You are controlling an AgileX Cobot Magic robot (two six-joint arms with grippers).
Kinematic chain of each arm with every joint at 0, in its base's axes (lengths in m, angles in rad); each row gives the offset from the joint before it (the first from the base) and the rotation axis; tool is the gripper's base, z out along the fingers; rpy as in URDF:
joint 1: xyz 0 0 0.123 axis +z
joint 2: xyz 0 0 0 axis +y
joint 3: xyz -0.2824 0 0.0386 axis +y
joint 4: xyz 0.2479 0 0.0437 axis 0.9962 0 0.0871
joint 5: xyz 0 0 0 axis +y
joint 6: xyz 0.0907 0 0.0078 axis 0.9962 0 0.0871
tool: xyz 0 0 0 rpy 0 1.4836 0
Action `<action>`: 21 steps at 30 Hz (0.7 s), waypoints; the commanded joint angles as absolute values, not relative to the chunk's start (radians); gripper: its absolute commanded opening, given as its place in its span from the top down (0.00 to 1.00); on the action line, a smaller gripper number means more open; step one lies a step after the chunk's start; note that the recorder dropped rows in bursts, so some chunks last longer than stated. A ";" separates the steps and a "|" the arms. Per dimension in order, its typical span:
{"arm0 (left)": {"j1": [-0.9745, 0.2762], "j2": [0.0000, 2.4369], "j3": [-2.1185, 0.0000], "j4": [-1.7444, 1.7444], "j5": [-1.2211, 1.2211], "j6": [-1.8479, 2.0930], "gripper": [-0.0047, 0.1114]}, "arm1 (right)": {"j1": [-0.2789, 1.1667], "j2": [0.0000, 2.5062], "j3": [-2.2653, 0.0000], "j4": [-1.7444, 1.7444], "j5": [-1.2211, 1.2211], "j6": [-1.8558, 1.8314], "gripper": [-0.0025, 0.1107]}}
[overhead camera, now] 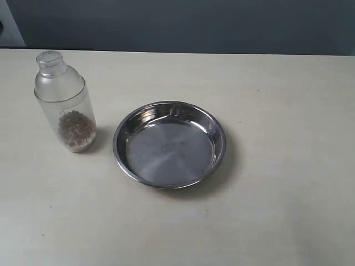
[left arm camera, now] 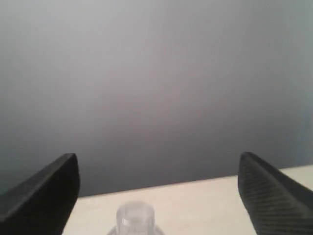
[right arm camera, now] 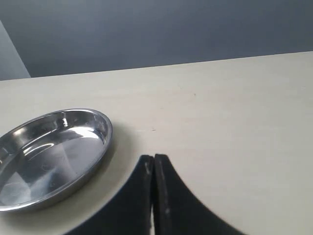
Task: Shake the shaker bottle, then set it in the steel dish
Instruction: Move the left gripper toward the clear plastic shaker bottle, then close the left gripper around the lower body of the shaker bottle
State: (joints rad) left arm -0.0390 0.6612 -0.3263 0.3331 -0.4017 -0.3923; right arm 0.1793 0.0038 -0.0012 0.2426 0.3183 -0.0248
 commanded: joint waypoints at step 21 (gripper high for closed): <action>-0.040 0.790 0.000 0.089 -0.787 -0.214 0.23 | 0.181 0.000 0.000 0.238 0.308 -0.026 0.98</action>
